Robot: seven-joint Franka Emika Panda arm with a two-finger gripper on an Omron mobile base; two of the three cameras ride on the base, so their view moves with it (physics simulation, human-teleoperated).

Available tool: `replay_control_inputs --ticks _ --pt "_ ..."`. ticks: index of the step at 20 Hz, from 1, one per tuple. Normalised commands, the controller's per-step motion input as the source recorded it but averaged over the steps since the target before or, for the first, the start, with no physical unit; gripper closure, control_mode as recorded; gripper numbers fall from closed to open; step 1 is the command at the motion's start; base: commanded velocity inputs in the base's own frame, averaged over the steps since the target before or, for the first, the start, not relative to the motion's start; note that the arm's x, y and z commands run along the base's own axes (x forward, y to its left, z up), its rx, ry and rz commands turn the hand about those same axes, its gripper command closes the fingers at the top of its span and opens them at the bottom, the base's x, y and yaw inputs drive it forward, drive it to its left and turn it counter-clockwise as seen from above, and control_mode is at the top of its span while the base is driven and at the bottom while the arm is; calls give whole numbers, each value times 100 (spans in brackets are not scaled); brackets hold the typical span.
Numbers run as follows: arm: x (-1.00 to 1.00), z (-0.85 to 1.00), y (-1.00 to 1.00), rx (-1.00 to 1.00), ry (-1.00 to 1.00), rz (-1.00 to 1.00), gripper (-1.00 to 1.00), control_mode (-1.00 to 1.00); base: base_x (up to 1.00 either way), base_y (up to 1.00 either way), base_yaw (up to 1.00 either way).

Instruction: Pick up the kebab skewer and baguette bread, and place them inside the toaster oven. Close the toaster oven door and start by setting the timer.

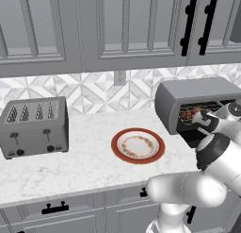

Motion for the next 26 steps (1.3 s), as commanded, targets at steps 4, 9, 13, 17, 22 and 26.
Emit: replay_control_inputs --ticks 4,9,13,17,22,26 --pt "40 0 0 0 -9 -6 -100 -100 0 0 0" --pt "34 0 0 0 -2 -5 -100 -100 0 0 0" --pt "19 0 0 0 0 -4 -100 -100 0 0 0" --pt "26 0 -8 0 0 -3 -100 -100 0 0 0" --pt "19 0 -18 0 0 -1 -100 -100 0 0 0" --pt "0 0 -10 0 0 0 -100 -100 0 0 0"
